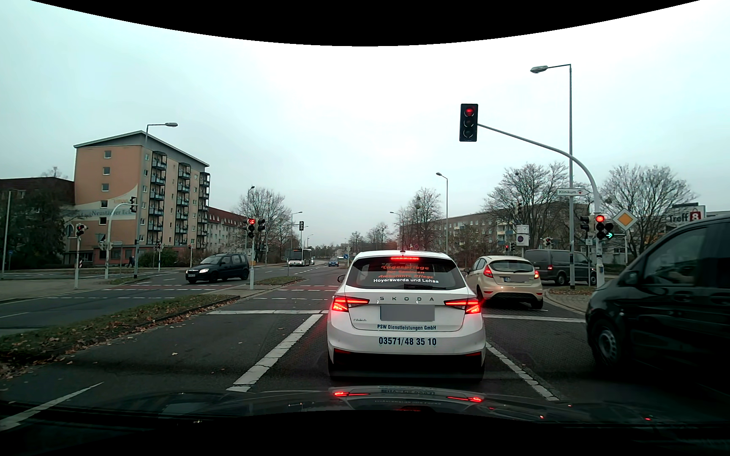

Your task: Follow the waypoints while adhering to traffic rules and regulations

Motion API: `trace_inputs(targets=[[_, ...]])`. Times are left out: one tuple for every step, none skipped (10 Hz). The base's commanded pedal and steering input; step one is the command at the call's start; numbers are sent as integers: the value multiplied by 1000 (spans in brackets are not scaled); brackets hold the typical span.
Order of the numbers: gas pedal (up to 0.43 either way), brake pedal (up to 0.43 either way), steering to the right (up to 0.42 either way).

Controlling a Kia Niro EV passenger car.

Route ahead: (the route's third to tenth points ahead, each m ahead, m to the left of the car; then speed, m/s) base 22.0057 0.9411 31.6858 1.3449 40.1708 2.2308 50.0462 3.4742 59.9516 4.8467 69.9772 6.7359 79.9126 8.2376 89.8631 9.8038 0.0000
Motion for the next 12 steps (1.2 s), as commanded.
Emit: trace_inputs(targets=[[0, 384, -5], [0, 384, -5], [0, 384, -5], [0, 384, -5], [0, 384, -4], [0, 384, -4], [0, 384, -4], [0, 384, -4], [0, 384, -4], [0, 384, -4], [0, 384, -4], [0, 384, -4]])
